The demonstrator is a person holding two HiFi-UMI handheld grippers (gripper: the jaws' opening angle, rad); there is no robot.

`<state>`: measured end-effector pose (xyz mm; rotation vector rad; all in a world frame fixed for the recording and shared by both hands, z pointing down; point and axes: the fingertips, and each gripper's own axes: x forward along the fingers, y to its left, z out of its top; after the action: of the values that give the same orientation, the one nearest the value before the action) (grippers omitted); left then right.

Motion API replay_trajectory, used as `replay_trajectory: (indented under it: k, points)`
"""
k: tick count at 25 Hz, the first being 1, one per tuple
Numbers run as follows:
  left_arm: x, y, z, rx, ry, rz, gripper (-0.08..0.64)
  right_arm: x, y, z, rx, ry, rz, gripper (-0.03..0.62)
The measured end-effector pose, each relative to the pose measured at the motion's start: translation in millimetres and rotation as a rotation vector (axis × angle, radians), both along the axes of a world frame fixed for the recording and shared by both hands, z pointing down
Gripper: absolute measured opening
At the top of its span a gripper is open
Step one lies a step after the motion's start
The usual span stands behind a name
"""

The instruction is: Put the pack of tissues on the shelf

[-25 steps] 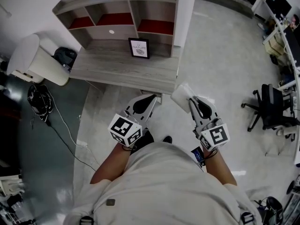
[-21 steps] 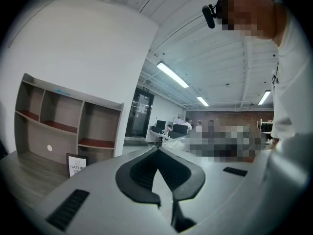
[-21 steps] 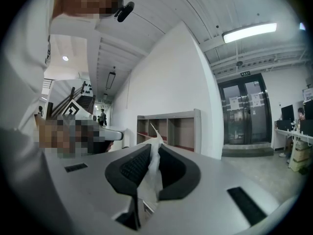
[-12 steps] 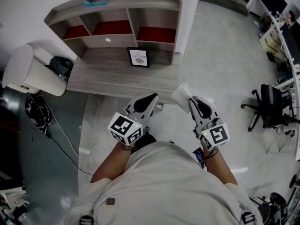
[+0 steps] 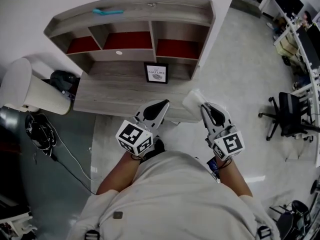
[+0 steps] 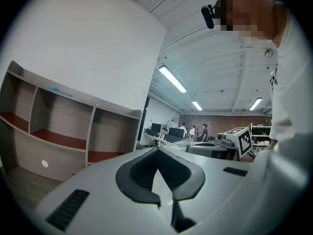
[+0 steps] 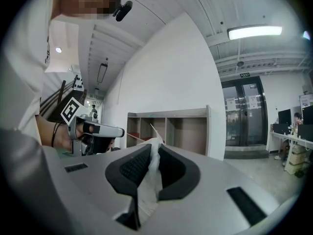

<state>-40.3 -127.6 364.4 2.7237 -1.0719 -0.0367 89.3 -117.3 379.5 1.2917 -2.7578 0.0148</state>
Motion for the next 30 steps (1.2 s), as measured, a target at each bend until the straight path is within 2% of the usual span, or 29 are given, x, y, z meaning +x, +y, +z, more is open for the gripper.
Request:
replay_trajectory:
  k: [4, 11, 19, 30]
  points:
    - [-24, -16, -2, 0.000, 0.008, 0.025, 0.015, -25, -13, -1, 0.003, 0.017, 0.021, 0.055]
    - [-49, -33, -1, -0.004, 0.016, 0.059, 0.015, -46, -30, -4, 0.010, 0.031, 0.065, 0.055]
    - [-51, -49, 8, -0.021, 0.010, 0.075, 0.015, -47, -54, 6, -0.012, 0.045, 0.083, 0.055]
    - [-45, -101, 11, -0.030, -0.008, 0.015, 0.016, -43, -120, 13, -0.022, 0.047, 0.022, 0.055]
